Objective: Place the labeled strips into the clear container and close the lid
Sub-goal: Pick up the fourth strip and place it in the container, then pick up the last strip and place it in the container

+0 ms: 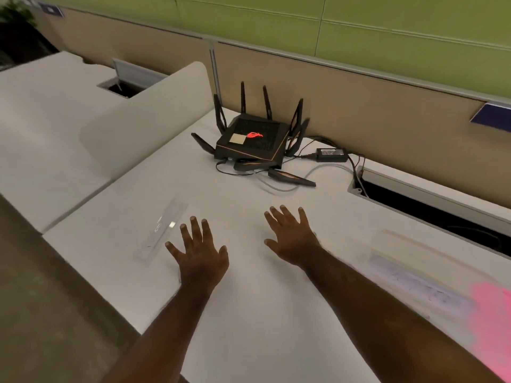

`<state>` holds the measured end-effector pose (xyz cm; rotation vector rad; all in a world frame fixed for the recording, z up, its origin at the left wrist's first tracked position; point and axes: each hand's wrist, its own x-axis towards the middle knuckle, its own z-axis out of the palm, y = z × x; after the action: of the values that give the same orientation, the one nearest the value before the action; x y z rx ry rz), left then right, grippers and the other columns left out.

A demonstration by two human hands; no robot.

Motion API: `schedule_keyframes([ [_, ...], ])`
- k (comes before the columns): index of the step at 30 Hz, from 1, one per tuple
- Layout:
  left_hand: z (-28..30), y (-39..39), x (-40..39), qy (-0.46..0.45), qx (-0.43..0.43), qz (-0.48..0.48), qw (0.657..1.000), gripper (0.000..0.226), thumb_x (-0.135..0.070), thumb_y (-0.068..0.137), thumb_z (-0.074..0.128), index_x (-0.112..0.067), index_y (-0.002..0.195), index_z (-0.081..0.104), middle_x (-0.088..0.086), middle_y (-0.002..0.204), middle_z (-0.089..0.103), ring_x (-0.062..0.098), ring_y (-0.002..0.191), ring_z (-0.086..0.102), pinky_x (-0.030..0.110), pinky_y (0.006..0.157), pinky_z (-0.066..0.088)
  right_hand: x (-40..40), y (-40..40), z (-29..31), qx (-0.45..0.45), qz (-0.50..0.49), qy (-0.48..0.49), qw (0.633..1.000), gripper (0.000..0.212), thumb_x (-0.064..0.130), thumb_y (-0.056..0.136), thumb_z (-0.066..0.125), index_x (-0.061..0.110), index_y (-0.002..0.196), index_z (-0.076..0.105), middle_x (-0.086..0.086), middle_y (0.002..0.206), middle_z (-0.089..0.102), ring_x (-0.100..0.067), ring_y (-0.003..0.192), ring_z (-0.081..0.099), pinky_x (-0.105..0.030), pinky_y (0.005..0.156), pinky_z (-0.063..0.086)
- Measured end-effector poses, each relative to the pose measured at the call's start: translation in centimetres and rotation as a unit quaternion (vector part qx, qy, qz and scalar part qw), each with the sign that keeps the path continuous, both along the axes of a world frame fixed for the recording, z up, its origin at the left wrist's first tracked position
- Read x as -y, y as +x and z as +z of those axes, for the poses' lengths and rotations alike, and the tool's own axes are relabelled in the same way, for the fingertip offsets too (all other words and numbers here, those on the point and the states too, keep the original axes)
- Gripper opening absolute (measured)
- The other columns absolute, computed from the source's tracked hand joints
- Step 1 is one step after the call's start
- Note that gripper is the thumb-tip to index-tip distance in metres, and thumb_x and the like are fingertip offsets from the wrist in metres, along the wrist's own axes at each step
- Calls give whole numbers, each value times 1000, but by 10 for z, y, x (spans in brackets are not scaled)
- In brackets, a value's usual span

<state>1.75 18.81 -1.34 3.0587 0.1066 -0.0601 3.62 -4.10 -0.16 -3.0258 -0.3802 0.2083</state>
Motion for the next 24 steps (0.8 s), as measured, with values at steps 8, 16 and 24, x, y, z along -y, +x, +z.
schedule_keyframes([
  [8, -14, -4, -86, 15, -13, 82, 996, 86, -48, 87, 49, -7, 153, 11, 18, 162, 2, 36, 149, 2, 75, 108, 5, -122, 28, -27, -21, 142, -11, 990, 78, 60, 92, 31, 24, 152, -4, -1, 162, -11, -20, 148, -13, -55, 115, -13],
  [16, -13, 3, -134, 53, 1, 77, 996, 60, -15, 91, 55, 0, 146, 33, 24, 150, 38, 47, 142, 23, 80, 102, 10, -209, 43, -45, -43, 219, -14, 975, 81, 52, 93, 43, 19, 153, 0, -2, 163, -7, -23, 149, -8, -56, 117, -7],
  [24, 0, 22, -138, -72, -11, 102, 992, 38, -6, 89, 50, -15, 125, 59, 6, 120, 68, 29, 116, 59, 59, 112, 16, -222, 43, -49, -16, 228, 10, 974, 72, 24, 95, 48, 17, 153, 5, -5, 163, 2, -27, 149, 1, -59, 115, 0],
])
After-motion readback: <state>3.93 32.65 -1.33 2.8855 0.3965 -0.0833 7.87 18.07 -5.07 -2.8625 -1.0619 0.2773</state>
